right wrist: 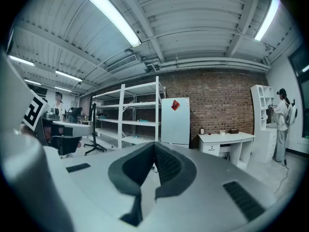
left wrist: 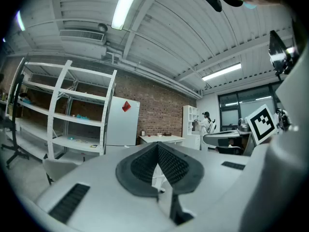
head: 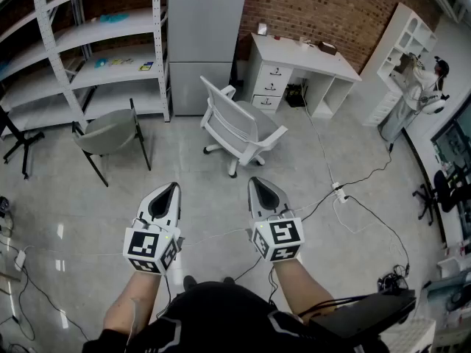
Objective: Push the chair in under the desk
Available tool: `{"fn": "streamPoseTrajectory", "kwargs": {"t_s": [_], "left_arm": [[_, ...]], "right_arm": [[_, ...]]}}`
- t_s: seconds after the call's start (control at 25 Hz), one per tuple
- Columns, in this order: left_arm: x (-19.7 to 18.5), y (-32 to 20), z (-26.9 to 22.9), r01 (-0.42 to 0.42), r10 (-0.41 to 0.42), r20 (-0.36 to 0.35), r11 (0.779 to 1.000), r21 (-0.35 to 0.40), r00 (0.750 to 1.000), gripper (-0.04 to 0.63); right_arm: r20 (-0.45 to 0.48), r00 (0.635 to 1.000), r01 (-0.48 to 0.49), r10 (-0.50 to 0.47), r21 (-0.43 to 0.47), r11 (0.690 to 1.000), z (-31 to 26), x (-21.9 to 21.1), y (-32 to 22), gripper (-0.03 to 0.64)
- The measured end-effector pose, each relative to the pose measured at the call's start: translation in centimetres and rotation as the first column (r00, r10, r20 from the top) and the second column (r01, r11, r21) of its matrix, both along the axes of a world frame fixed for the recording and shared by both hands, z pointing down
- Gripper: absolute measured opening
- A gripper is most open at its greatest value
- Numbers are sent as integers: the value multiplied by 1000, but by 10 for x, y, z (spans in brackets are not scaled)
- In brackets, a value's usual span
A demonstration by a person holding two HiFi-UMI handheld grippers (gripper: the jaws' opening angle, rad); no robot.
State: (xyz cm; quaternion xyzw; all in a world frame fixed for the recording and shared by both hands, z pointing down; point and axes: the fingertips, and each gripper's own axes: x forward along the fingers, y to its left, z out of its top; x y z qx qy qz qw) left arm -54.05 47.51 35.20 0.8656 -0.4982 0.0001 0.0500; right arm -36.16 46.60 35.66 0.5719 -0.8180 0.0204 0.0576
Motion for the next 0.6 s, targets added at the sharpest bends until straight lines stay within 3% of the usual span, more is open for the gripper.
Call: {"fn": "streamPoseTrajectory", "kwargs": {"t_s": [0.16, 0.6], "left_arm": [[-7, 2, 6, 40, -40, 14, 999, -20, 999, 3], [-11, 9, 10, 3, -2, 27, 999, -34, 1000, 3]], "right_arm": [[-1, 1000, -4, 4, -10, 1000, 1, -2, 3, 8], [33, 999, -36, 36, -3, 999, -2, -7, 6, 8]]}}
